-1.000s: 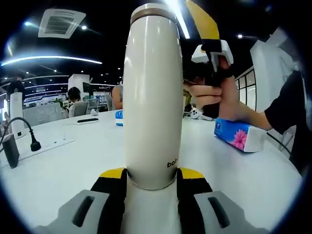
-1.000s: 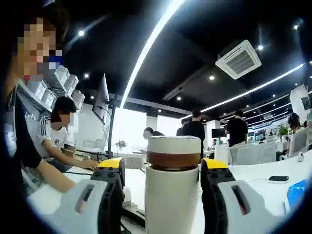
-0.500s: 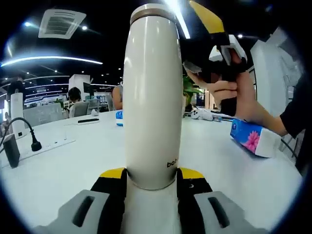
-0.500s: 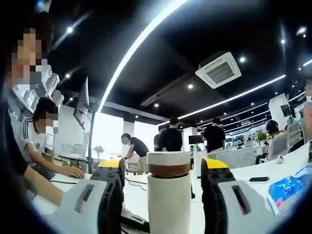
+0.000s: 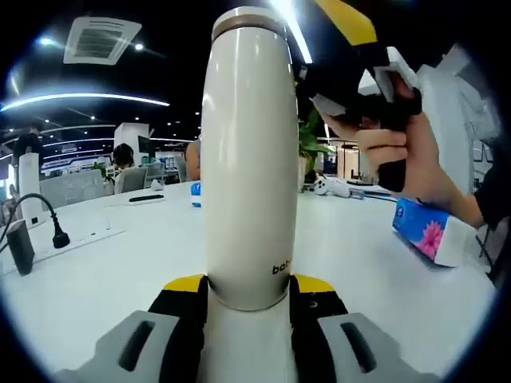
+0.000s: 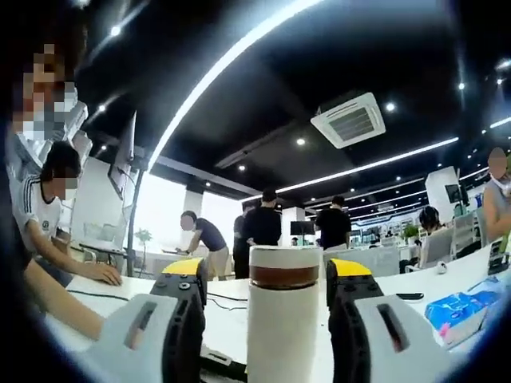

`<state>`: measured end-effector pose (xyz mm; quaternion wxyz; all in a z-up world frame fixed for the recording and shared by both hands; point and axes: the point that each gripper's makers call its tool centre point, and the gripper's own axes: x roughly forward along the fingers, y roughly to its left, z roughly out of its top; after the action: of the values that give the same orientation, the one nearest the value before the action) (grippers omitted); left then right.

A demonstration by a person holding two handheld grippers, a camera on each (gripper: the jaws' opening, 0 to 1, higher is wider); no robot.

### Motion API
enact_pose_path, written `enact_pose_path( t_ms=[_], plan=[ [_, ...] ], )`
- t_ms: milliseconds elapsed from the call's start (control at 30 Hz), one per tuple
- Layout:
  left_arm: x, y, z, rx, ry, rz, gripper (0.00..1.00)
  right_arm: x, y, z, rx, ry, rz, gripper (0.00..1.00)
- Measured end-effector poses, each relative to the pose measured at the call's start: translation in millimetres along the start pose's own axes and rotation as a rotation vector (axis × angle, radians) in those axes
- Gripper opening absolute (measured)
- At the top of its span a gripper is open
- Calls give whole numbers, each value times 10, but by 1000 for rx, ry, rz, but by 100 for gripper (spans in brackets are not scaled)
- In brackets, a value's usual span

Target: Grasp the water cup twist off the cup lid place the cup lid on the table

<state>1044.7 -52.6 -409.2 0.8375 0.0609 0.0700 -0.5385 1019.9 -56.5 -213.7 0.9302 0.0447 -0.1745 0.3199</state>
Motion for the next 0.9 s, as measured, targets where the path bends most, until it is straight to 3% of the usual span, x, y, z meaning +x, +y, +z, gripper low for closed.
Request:
enact_pose_path(
  t_ms=[67,167,333,900],
  plan=[
    [0,-12,8,33,4,-5,43,3,-4,21,-3,-5,-7,60],
    [18,5,0,17,13,-10,43,5,1,51,-34,-11,-21,55],
    [22,6,9,48,14,-10,43,68,23,-3,-65,6,-31,54],
    [64,32,12,41,15,-29,44,161,-116,28,-47,-17,-66,47]
  ],
)
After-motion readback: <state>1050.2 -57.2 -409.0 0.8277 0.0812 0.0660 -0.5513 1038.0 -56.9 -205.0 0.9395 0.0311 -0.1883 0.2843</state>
